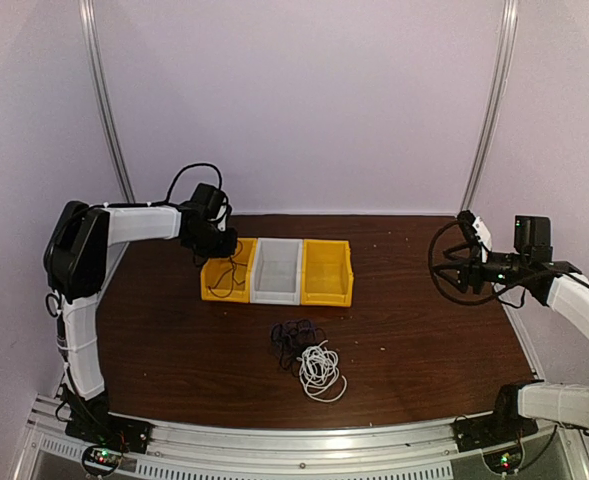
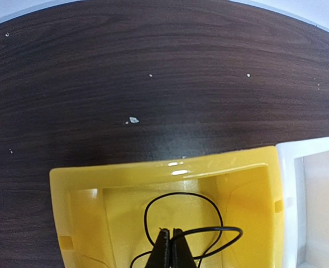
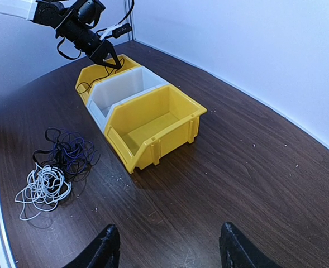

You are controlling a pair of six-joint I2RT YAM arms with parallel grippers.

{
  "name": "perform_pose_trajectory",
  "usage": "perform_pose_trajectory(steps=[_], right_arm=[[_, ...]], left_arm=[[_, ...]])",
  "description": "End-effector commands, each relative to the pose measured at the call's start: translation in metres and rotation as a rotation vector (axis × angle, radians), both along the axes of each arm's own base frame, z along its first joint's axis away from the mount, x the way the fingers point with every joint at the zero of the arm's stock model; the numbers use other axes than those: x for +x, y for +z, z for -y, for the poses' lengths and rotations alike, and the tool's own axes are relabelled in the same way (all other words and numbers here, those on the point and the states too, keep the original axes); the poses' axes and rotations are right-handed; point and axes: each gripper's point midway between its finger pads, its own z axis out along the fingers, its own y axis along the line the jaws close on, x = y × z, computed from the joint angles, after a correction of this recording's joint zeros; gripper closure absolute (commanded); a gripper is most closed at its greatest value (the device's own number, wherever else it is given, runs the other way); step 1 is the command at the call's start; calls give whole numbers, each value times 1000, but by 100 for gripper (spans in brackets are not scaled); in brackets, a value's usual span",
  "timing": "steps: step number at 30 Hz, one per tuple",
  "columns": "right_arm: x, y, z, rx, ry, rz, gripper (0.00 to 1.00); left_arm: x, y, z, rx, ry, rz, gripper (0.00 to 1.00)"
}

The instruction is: Untangle the cables

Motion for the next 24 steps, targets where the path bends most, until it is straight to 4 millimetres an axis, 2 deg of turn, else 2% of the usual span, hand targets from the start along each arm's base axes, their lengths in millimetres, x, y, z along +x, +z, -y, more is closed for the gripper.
perform_pose_trajectory(steps=[1,7,13,14,16,17,20,24], right_arm=[[2,1,2,-15,-6,7,38],[1,0,2,-16,-5,7,38],[1,0,2,-17,-6,6,38],[1,0,2,-17,-6,5,38],[1,0,2,-17,-6,6,38],[1,0,2,-17,-6,7,38],[1,1,2,-17,-6,8,38],[1,0,2,-18,-6,8,38]], left_arm=[[4,8,4,11,-22,17,100],[2,0,2,29,-25,6,100],[1,1,3,35,-48,3,100],[2,2,3,38,-52,5,98],[2,6,2,50,-54,2,79],[2,9,1,59,-55,-1,73],[0,27,-2,73,-56,17,64],[-3,69,-9,73,-51,96,54]])
